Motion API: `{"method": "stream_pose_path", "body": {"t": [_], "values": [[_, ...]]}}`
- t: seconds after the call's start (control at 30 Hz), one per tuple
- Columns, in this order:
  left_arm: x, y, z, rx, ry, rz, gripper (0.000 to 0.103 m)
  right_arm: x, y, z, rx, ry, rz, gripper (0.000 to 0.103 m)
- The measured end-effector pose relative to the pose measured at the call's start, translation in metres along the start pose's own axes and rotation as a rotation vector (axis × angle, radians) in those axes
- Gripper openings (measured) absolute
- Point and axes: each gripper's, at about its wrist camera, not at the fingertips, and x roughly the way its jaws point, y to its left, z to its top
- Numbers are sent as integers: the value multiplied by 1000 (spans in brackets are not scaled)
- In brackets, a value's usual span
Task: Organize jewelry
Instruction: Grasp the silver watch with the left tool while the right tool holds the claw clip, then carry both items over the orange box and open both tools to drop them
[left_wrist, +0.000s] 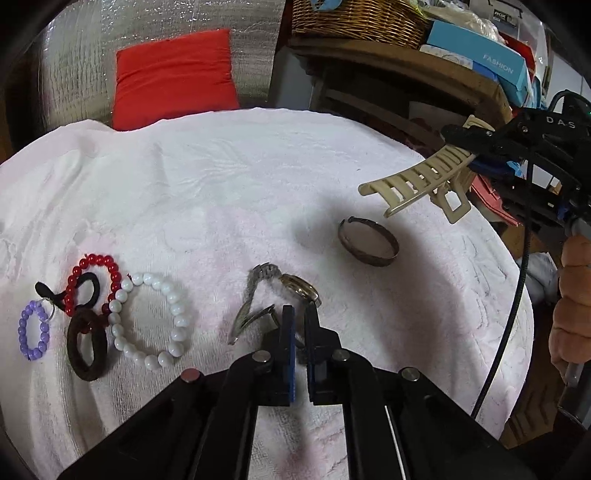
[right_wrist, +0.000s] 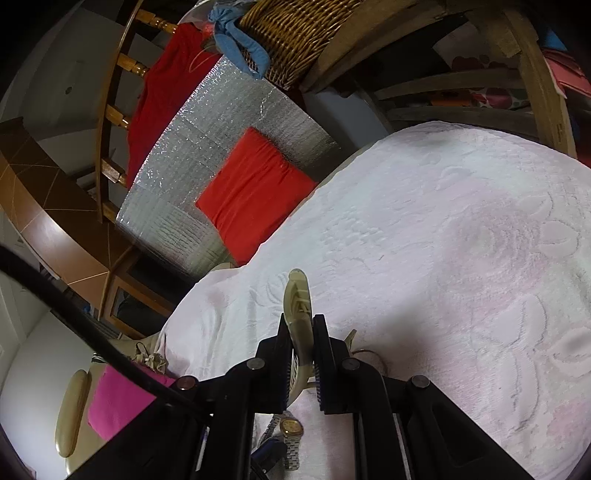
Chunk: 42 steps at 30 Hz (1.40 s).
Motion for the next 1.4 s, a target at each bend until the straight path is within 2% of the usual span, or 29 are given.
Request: {"method": "stream_pose_path", "body": {"t": [0.1,0.13,0.17,0.2,0.23,0.33,0.43,0.57,0.6,0.63,0.7,0.9,1.13,1.4], "values": [[-1,1,4,-19,-6,-6,7,1,1,-2,-1,-3,1,11],[1,1,6,-28,-6,-13,12,0,1,-2,-3,-5,-1,11],[2,0,8,-39,-6,-16,20,0,2,-2,-4,-8,-2,11],[4,0,10,-49,-2,-12,40,0,1,-2,-5,-9,-3,11],[6,0,11,-56,1,-13,48,0,0,-2,-6,-11,-5,11],[8,-3,15,-75,-4,-36,49,-1,-4,-2,-1,-11,-9,11],[15,-5,18,-78,6,-16,49,-2,-8,-1,-4,-9,-15,11],[24,-1,21,-112,4,-28,46,-2,-11,-1,-11,1,-15,11],[28,-1,22,-117,12,-23,40,-2,-11,-1,-12,3,-14,12],[33,0,21,-121,29,-17,28,-2,-11,-1,-16,5,-14,12],[37,2,21,-122,35,3,18,-1,-12,0,-22,8,-18,11],[32,8,21,-139,32,-24,11,-4,-13,2,-16,1,-14,11],[-2,-1,23,-96,-68,-53,10,-2,1,-3,-46,0,10,11],[-81,19,22,-111,-219,-25,10,4,31,-14,-71,-19,67,11]]}}
